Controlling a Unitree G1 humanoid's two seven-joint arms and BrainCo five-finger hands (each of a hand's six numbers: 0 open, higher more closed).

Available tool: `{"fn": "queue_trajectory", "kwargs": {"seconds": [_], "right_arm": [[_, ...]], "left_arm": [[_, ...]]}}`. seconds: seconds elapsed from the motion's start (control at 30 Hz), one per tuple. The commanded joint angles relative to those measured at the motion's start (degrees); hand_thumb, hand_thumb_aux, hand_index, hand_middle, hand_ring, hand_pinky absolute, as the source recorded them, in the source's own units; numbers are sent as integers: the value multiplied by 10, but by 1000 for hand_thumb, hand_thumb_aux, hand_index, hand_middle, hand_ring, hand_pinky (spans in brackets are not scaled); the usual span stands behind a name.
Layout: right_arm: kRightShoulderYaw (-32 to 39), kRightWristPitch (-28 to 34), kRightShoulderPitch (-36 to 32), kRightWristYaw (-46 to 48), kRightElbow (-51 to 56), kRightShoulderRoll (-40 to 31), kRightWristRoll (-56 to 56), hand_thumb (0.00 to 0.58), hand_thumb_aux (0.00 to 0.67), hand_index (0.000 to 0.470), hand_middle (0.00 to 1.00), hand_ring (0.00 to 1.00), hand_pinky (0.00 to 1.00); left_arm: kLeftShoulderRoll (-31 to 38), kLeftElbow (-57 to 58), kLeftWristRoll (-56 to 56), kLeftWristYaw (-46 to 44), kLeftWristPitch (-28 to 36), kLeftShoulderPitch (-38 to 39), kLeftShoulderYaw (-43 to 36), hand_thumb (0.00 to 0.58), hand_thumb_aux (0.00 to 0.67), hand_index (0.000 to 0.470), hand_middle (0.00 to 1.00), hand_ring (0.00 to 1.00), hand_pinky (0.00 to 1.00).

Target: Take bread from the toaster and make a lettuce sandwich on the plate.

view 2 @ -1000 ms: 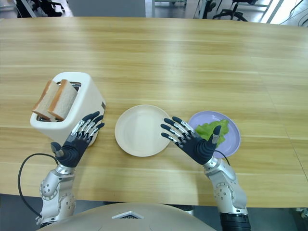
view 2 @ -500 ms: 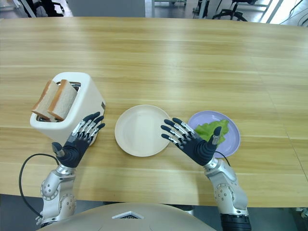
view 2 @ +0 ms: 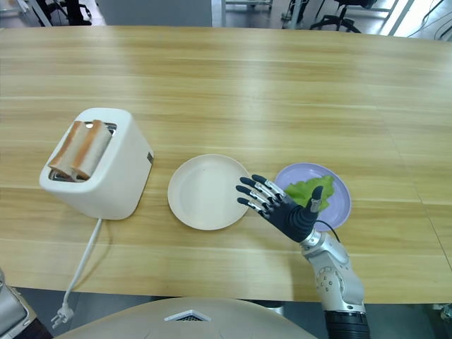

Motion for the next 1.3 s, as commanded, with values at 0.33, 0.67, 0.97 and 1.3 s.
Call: {"fn": "queue_trajectory", "kwargs": {"seconds": [0.33, 0.67, 0.97, 1.3], "right_arm": [[-1, -33, -6, 0, -32, 1, -14, 0, 0, 0, 0, 0, 0], [-11, -32, 9, -7, -109, -26, -1, 0, 0, 0, 0, 0, 0], [-13, -30, 5, -16, -140, -39, 8, 0, 0, 0, 0, 0, 0], [-11, -39, -2, -13, -147, -51, 5, 0, 0, 0, 0, 0, 0]], "left_arm": [[65, 129, 216, -2, 145, 17, -129, 0, 0, 0, 0, 0, 0], [107, 213, 280, -32, 253, 29, -225, 0, 0, 0, 0, 0, 0], [139, 258, 258, -16, 301, 10, -264, 472, 381, 262, 0, 0, 0], [157, 255, 192, 58, 248, -26, -288, 580, 670, 460, 0, 0, 0]]}}
